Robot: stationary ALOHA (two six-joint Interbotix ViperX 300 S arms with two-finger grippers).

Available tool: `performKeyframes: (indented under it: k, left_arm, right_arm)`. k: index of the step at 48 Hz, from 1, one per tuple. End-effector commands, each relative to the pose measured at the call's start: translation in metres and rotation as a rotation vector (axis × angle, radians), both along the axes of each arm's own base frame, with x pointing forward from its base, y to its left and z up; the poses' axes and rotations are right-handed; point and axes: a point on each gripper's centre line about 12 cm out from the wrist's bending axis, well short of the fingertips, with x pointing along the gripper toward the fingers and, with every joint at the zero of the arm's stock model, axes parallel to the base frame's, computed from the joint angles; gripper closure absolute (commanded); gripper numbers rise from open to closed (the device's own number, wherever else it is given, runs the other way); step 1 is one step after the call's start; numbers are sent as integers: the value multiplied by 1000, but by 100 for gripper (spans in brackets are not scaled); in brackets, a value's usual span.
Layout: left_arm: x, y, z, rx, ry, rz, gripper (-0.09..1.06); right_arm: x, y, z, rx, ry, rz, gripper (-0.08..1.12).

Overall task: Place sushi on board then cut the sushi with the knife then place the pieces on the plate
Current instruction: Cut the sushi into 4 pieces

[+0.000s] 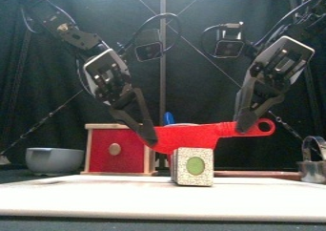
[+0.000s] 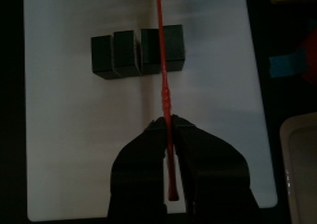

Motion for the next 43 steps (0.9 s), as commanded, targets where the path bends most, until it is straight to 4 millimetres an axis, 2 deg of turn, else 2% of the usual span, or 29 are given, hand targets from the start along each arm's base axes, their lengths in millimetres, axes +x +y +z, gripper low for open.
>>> performKeyframes:
  k: [1, 7, 28, 43]
  left_arm:
    - [6, -1, 9, 2, -31, -6, 63]
    - [6, -4, 10, -1, -29, -10, 63]
    - [4, -4, 31, 0, -83, -15, 63]
    - [3, -4, 25, 1, -68, -15, 63]
  right_arm:
    - [7, 0, 12, 10, -42, -6, 65]
    - [7, 1, 12, 16, -45, -9, 65]
    - [10, 6, 33, 18, -105, 7, 65]
    - [8, 6, 30, 20, -94, 5, 65]
